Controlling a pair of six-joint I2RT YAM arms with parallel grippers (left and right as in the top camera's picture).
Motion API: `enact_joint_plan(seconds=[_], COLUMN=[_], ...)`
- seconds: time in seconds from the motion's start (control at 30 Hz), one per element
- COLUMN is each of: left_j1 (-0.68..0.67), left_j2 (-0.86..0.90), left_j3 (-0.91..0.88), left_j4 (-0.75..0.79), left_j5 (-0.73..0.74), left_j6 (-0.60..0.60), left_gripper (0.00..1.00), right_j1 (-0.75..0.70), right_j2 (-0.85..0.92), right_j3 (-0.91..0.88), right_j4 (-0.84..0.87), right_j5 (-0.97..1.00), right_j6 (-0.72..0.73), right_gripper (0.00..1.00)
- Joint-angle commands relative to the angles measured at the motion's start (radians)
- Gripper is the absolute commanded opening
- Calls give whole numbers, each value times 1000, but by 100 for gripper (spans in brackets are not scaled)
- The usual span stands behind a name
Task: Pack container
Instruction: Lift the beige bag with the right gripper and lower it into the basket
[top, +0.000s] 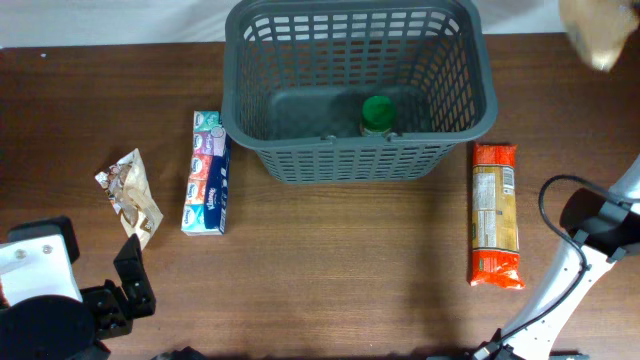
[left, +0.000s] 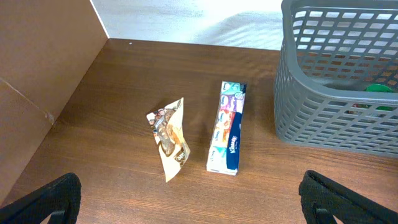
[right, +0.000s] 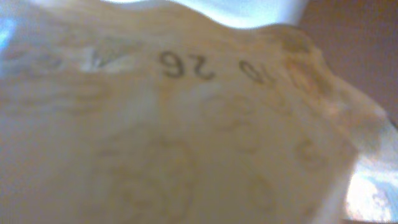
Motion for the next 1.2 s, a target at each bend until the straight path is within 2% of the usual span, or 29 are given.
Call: enact_joint_plan(seconds=[0.0,0.17,0.3,0.4,0.5,0.63,0.67,0.9,1.17], left_j1=[6,6,6,6,6,6,6,6,6], left_j2=[1,1,1,1,1,1,1,1,1], left_j3=[-3,-3,-3,-3,-3,-3,-3,-3,-3], left_j4=[0,0,0,0,0,0,0,0,0], left_j5=[4,4,3,4,4,4,3,3,4], left_j6=[13,13,13,13,13,13,13,13,13], left_gripper=[99,99,100,100,99,100,100,100,100], right_j1=[76,217,376,507,629,749,778,818,761], right_j2=[-97,-158,-164,-163,-159,-156,-156,-154,-153], right_j3=[42,42,40,24,5,-44,-74,-285,-568], right_j4=[74,183,162,83,-45,-162,-177,-179,-90], right_j5=[-209,-275,-285,-236,-55,236,315,549,599], right_j6=[-22,-122,-308,-507,-686,-793,-803,-803,-803], right_gripper=[4,4,4,4,4,4,4,4,4])
